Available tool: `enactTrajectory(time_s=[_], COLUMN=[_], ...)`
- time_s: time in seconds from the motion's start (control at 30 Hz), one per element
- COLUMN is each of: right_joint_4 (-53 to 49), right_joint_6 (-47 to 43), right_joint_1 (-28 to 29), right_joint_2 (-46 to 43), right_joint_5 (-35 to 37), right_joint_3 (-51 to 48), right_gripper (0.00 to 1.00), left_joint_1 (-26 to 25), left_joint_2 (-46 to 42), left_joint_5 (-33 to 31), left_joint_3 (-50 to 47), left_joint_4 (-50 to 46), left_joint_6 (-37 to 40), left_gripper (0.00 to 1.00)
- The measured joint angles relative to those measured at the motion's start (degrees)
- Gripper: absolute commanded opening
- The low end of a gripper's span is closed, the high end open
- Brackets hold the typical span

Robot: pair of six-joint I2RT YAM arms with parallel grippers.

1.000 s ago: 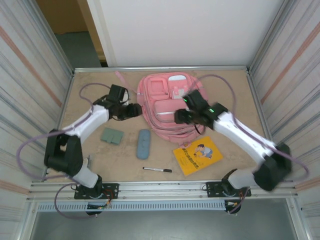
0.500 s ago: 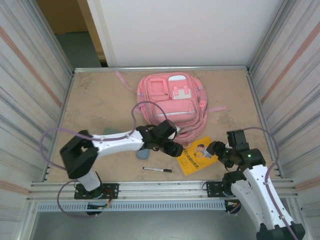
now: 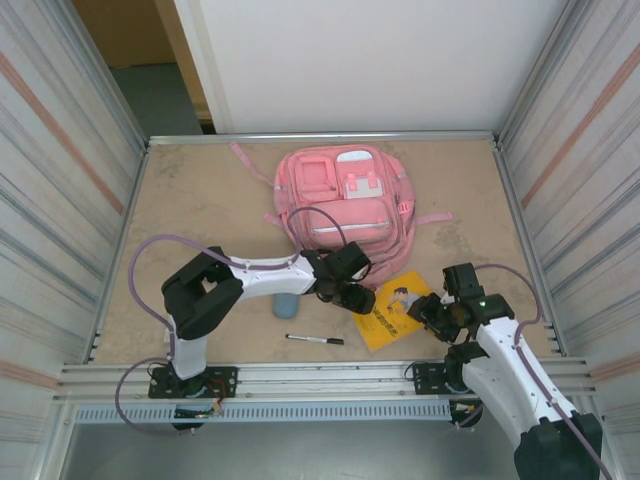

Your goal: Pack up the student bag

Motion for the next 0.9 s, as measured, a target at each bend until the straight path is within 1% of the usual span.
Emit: enactTrajectory(time_s=[0.13, 0.23, 0.33, 0.53, 0.6, 0.7, 0.77, 0.9], right_joint_4=[1.6, 3.45, 5.55, 7.63, 7.63, 7.58, 7.67, 7.72], right_joint_6=[0.02, 0.04, 0.04, -0.04, -0.28, -1.31, -1.81, -2.1], right_joint_1=[-0.02, -0.11, -0.35, -0.66, -0.7, -0.74, -0.76, -1.46], right_joint_2=[1.99, 3.98, 6.82, 11.76, 12.11, 12.94, 13.46, 14.6], right_joint_5=[0.39, 0.7, 1.31, 1.49, 1.7, 2.84, 3.17, 3.15], right_joint_3=[0.0, 0.0, 0.0, 0.15, 0.44, 1.14, 1.4, 1.99], right_gripper=[0.5, 0.5, 0.49, 0.5, 0.51, 0.55, 0.6, 0.62], left_joint_1=[0.07, 0.13, 0.02, -0.59, -0.52, -0.85, -1.51, -3.02], left_joint_2=[1.27, 1.77, 1.97, 0.9, 0.85, 1.7, 2.84, 6.21], left_joint_5=[2.64, 4.7, 7.04, 8.0, 8.22, 8.5, 8.48, 8.7], left_joint_3=[1.14, 1.25, 0.79, -2.36, -3.08, -2.82, -1.18, 3.3], left_joint_4=[1.05, 2.49, 4.9, 10.38, 11.96, 13.51, 13.27, 12.7], left_joint_6=[-0.13, -1.36, -3.21, -7.28, -9.03, -11.32, -12.11, -13.44], left_gripper=[0.71, 0.68, 0.68, 0.68, 0.65, 0.65, 0.65, 0.61])
